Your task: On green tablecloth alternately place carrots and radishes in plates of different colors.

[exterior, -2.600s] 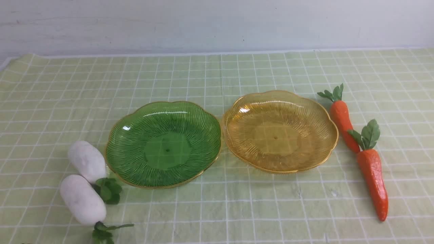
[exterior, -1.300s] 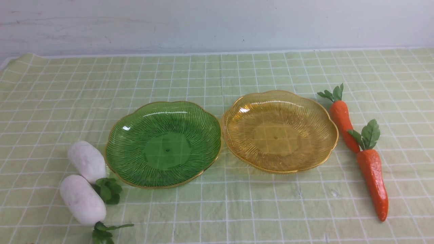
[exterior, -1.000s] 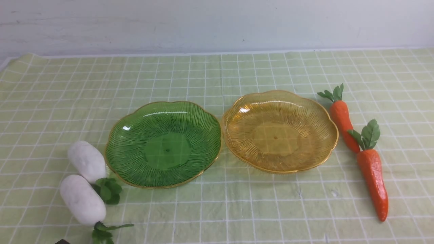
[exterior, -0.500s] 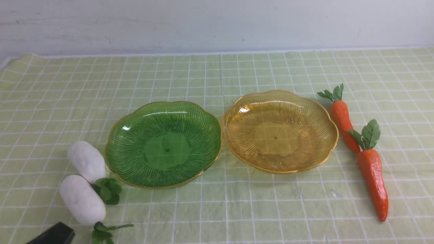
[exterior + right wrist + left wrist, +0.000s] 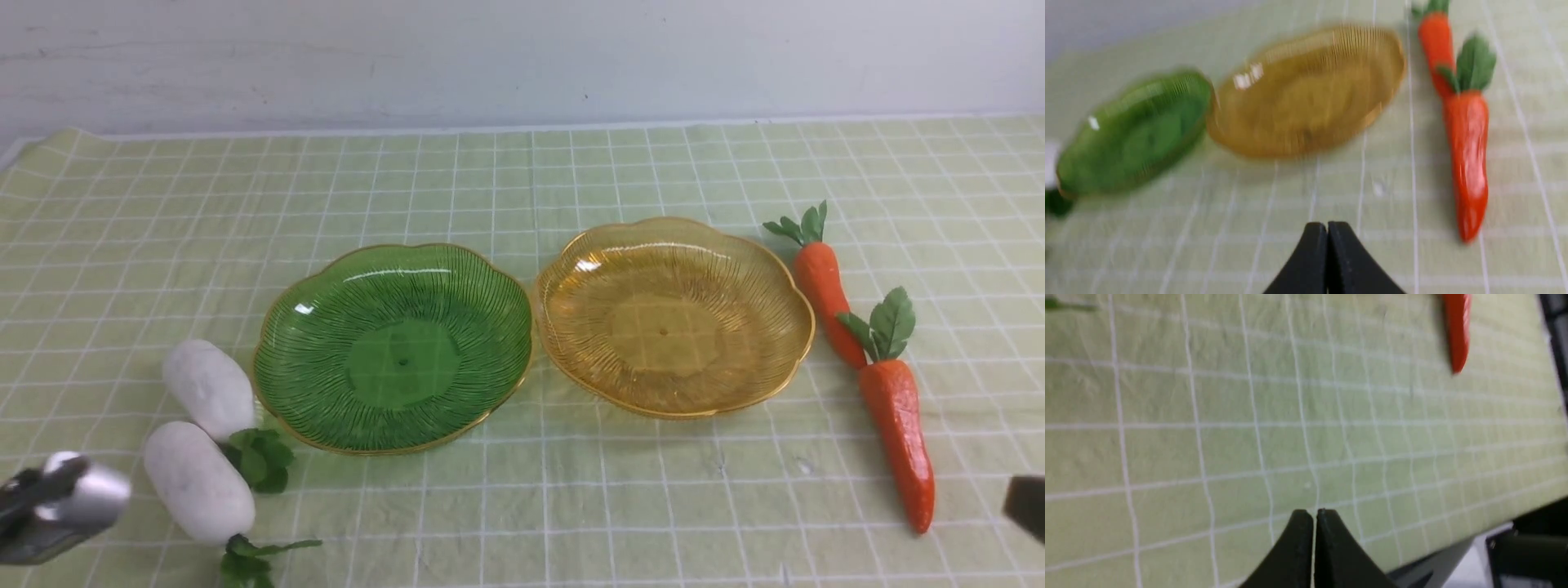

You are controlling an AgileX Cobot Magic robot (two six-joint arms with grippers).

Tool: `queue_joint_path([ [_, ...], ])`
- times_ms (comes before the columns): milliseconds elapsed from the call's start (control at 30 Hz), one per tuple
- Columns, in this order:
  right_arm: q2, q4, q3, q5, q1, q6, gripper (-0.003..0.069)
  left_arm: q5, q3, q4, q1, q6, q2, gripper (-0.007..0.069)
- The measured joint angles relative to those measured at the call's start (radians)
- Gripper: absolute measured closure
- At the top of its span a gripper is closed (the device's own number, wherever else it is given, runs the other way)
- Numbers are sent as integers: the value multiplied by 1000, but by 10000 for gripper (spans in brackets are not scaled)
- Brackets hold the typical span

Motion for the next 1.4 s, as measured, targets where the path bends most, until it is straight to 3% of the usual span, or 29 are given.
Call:
queue_joint_path([
  [267,387,-59,-149,20,0,-5,670,42,-35,16,0,125,172,632],
  [567,698,-115,-365,8,0,-9,658,16,-35,34,0,143,192,631],
  [667,758,-196,-430,13,0,-39,637,12,-35,38,0,143,192,631],
  [933,849,-283,-465,-32,24,-46,510,0,-35,38,0,143,192,628],
  [1167,956,-296,-465,-113,26,-43,287,-26,-35,45,0,143,192,626],
  [1400,1044,-297,-467,-123,27,-43,239,-26,-35,47,0,142,192,622],
])
